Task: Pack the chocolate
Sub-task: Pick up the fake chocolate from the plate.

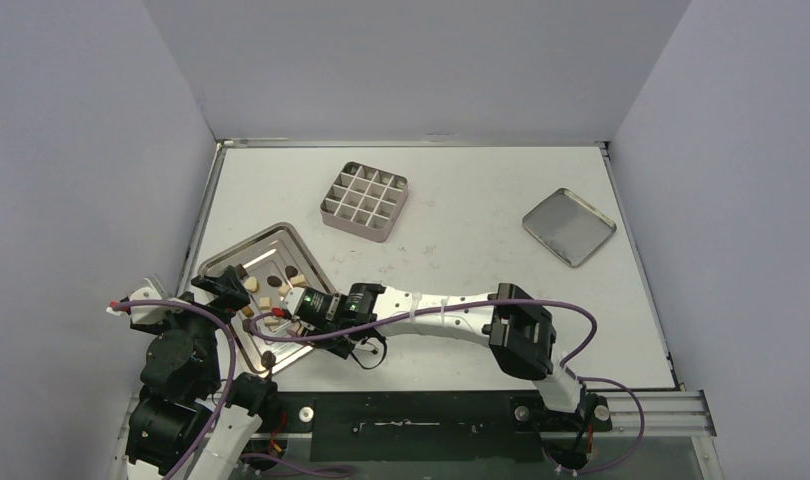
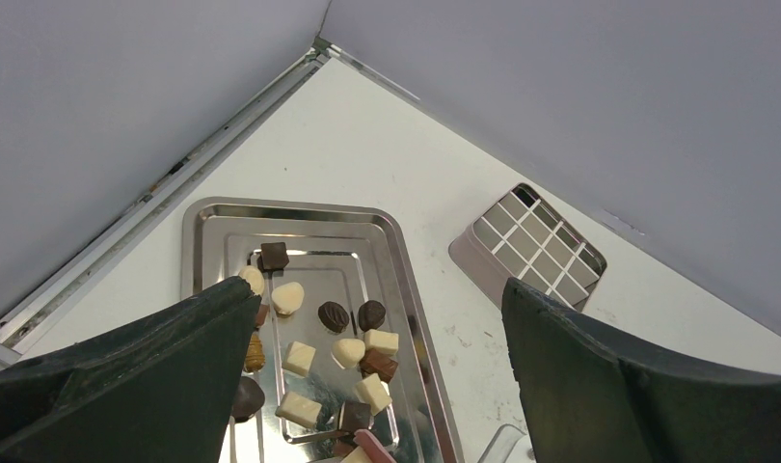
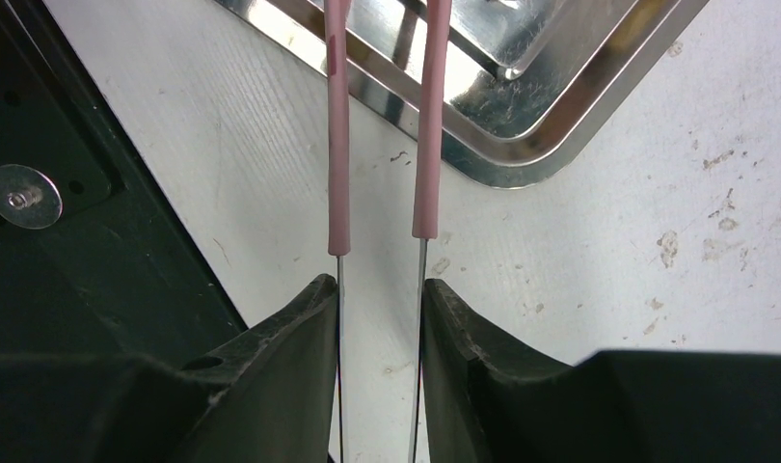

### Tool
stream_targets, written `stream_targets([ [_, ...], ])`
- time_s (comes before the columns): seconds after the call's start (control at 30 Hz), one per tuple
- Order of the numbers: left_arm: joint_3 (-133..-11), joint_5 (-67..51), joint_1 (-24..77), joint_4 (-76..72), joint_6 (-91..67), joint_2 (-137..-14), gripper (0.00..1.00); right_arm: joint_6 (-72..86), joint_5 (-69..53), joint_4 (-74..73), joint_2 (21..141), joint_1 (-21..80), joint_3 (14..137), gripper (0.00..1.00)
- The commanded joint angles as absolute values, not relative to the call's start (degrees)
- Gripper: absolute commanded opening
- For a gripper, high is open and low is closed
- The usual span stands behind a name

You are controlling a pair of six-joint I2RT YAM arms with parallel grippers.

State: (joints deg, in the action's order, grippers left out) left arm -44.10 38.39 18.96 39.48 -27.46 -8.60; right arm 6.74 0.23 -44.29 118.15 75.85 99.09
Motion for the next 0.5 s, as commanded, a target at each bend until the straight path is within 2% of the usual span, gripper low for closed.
stream_targets([
  [0.0,-45.88,38.85,18.63,38.94,-27.48,-8.7,0.97,7.66,0.91,-41.51,111.75,75.57,97.9,0.27],
  [0.47,-45.7,38.67,18.54,38.83,-27.35,-8.53,0.97,8.62,0.44,-38.77,107.89,72.25,94.5,0.23],
])
